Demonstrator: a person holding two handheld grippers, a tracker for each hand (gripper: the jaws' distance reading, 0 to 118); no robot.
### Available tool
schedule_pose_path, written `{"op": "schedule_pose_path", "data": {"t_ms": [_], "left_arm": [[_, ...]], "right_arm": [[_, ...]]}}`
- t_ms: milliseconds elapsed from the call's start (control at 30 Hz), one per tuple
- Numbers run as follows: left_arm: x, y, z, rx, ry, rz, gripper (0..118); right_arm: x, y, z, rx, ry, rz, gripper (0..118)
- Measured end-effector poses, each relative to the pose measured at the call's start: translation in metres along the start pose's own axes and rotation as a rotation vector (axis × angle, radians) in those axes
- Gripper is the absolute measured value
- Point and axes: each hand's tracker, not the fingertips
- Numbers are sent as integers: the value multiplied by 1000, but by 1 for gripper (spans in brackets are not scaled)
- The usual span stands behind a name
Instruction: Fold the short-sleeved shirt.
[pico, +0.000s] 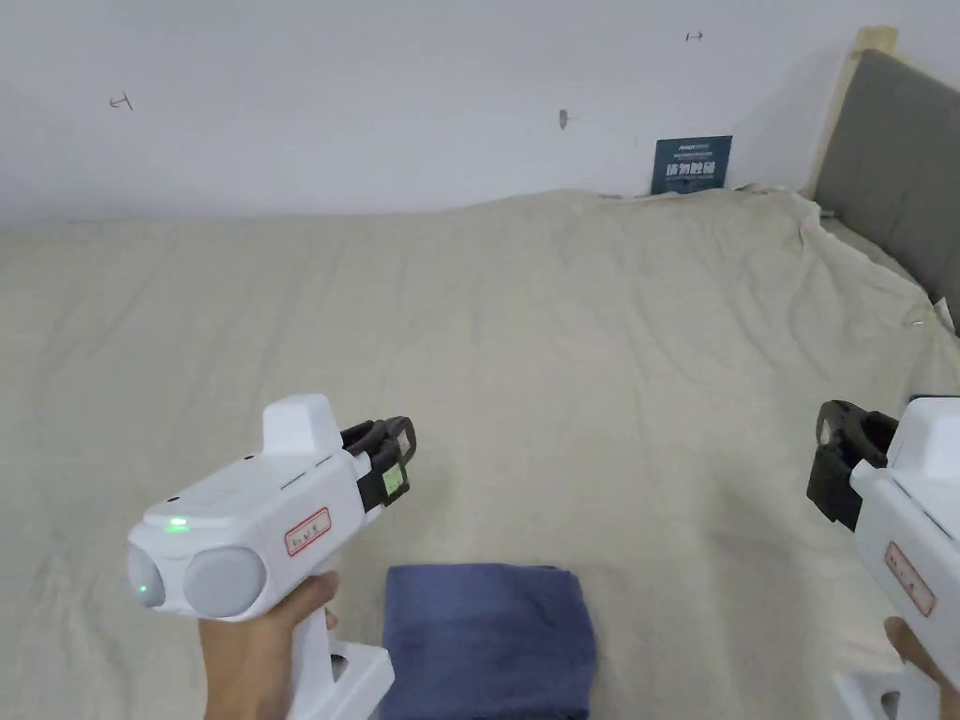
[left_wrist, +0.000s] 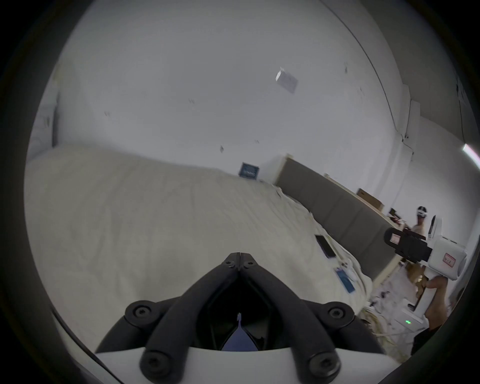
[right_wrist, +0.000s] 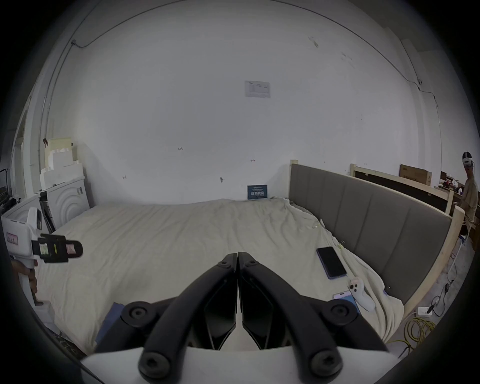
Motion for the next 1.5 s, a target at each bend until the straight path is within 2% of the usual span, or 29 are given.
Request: {"op": "schedule_pose_path", "data": {"t_ms": [233,567,933,1133,1267,1333,1500], "left_arm": [[-22,13,34,163,172,-92,0],[-38,6,54,260,354,-201,0],[-44,1,56,242,354,-175,0],[-50,-3,60,225,358,-159,0],[-57,-9,63,200,369,-155,0],[-62,-14,62,182,372,-153,0],[-73,-28,59,133,382,-142,0]], "right_arm": [[-27,10,-5,58,43,17,0],[-48,7,-8,90,74,43,0],[-67,-6,-16,78,96,36,0],[-108,-42,-30,17,135,41,0],[-136,-77,-44,-86,204,46,0],[-147,-99,-55,-129,215,77,0],[-167,-142,-73,-219,235,86,0]]}}
